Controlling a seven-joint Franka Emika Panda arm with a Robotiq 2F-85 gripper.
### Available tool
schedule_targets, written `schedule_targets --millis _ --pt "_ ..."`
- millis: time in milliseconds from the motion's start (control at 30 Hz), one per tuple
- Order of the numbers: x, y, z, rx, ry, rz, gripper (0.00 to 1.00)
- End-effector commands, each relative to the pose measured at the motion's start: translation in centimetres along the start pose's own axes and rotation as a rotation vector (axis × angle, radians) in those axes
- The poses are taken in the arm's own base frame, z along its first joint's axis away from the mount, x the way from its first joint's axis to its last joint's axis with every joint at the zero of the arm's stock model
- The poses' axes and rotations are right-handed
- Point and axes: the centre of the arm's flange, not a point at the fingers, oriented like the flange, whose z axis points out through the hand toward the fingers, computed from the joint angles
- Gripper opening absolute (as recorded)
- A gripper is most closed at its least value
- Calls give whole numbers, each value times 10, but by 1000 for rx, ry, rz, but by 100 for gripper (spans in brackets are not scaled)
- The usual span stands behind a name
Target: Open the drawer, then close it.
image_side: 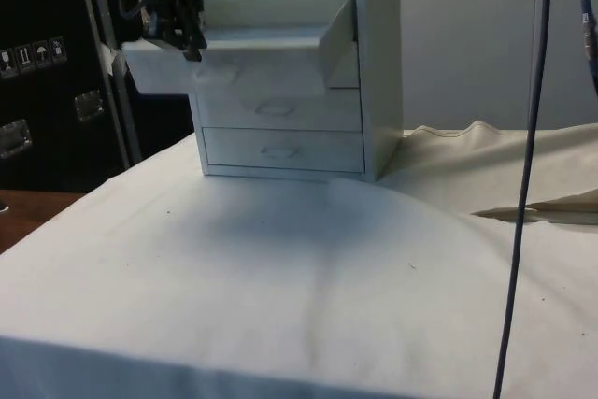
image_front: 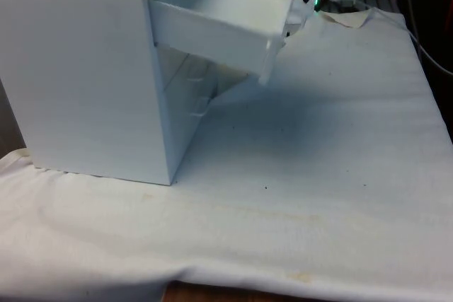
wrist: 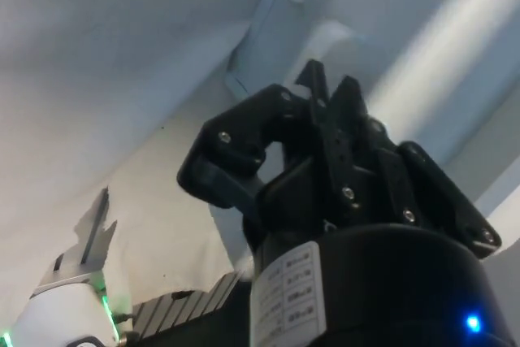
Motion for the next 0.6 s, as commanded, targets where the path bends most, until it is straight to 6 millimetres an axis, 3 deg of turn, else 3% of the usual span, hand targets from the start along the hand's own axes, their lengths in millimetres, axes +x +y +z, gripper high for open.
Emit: schedule_targets --millis 0,133,233,300,333,467,567 --pt "0 0 0 2 0 0 17" --pt "0 0 1 1 -1 0 38" --pt "0 0 1 1 -1 0 62" --pt "0 0 0 0 -1 0 72" --pt "0 0 1 1 -1 0 72" --pt "0 -1 1 4 -1 1 97" --pt "-1 -4 1 3 -2 1 100"
